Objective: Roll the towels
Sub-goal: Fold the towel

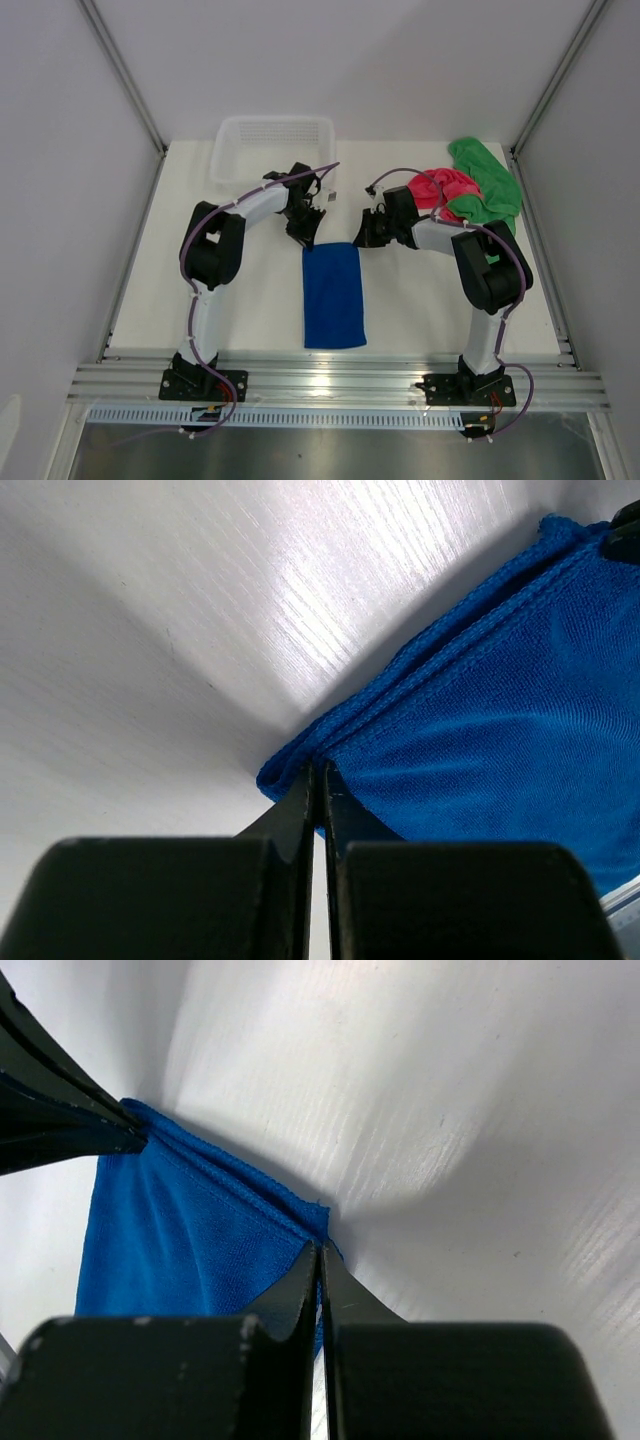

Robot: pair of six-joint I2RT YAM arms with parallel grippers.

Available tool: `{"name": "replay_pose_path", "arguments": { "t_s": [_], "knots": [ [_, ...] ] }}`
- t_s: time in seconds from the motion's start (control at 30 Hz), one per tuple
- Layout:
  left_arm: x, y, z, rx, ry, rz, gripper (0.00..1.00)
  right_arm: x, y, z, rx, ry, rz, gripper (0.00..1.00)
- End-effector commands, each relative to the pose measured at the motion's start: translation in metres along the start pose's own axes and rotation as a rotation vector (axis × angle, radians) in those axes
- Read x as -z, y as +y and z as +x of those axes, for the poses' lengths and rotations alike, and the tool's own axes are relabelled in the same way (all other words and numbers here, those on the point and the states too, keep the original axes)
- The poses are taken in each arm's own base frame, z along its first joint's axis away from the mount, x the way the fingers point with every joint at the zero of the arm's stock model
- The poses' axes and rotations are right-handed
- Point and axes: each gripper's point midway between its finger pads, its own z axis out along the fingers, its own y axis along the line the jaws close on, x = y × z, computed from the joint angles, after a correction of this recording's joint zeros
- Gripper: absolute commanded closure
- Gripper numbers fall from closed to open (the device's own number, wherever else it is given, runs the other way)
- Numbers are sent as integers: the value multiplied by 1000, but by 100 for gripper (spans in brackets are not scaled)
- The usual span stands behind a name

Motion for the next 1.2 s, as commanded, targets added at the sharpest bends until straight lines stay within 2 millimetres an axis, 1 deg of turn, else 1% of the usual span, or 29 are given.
{"name": "replay_pose_path", "arguments": {
  "t_s": [0.0, 0.17, 0.2, 0.27, 0.3, 0.33, 0.37, 0.43, 0.47, 0.5, 0.53, 0.57, 0.6, 0.63, 0.67, 0.7, 0.77, 0.8, 0.83, 0.87, 0.9, 0.93, 0.97, 1.0, 1.03, 1.07, 1.1, 1.13, 1.17],
  "knots": [
    [19, 5, -16, -46, -67, -44, 99, 0, -5, -30, 6, -83, 43, 100],
    [22, 12, -23, -56, -80, -84, 99, -8, -16, -18, -20, -50, 72, 100],
    [22, 13, -23, -58, -82, -92, 99, -8, -18, -20, -22, -55, 79, 100],
    [24, 15, -26, -69, -89, -99, 85, -8, -17, -21, -15, -53, 79, 98],
    [27, 14, -28, -75, -95, -102, 76, -6, -15, -23, -4, -55, 70, 85],
    [30, 13, -30, -81, -104, -105, 63, -1, -12, -30, 11, -65, 72, 76],
    [33, 14, -31, -86, -110, -108, 59, 3, -11, -34, 36, -76, 76, 64],
    [49, 11, -39, -106, -150, -123, 56, 14, -11, -37, 59, -76, 98, 60],
    [56, 10, -41, -118, -161, -127, 55, 26, -6, -46, 84, -103, 101, 58],
    [66, 8, -47, -132, -185, -134, 55, 34, -5, -48, 94, -104, 103, 57],
    [84, 2, -52, -150, -221, -139, 53, 42, -4, -48, 103, -106, 103, 57],
    [95, -1, -53, -175, -238, -141, 52, 58, 2, -58, 122, -145, 100, 56],
    [106, -5, -55, -197, -259, -142, 51, 67, 3, -58, 142, -151, 101, 56],
    [116, -10, -55, -220, -277, -134, 45, 75, 4, -60, 151, -166, 101, 55],
    [137, -17, -54, -271, -313, -139, 37, 88, 7, -58, 163, -185, 101, 53],
    [145, -20, -52, -296, -322, -141, 29, 94, 6, -56, 165, -192, 102, 53],
    [162, -22, -48, -350, -331, -167, 27, 100, 7, -48, 174, -182, 90, 52],
    [164, -24, -37, -364, -295, -166, 30, 107, 12, -48, 185, -194, 85, 53],
    [169, -31, -33, -393, -293, -156, 32, 110, 14, -46, 182, -197, 79, 53],
    [175, -43, -17, -473, -287, -133, 33, 113, 15, -45, 179, -205, 75, 53],
    [173, -66, -9, -575, -294, -124, 34, 117, 18, -38, 177, -211, 64, 52],
    [156, -75, 16, -650, -243, -116, 35, 119, 19, -35, 163, -215, 57, 52],
    [154, -79, 47, -791, -222, -147, 34, 118, 21, -26, 157, -210, 37, 52],
    [145, -111, 65, -953, -219, -121, 33, 119, 24, -23, 152, -214, 23, 53],
    [121, -116, 92, -1088, -185, -112, 32, 124, 29, -21, 155, -227, 2, 53],
    [101, -117, 125, -1169, -138, -89, 31, 124, 32, -17, 134, -225, -16, 53],
    [95, -140, 155, -1308, -164, -42, 30, 124, 35, -12, 127, -221, -40, 52],
    [93, -156, 156, -1408, -243, -30, 28, 125, 36, -3, 119, -211, -44, 53],
    [92, -167, 161, -1464, -285, -12, 27, 124, 38, 2, 121, -204, -46, 53]
  ]
}}
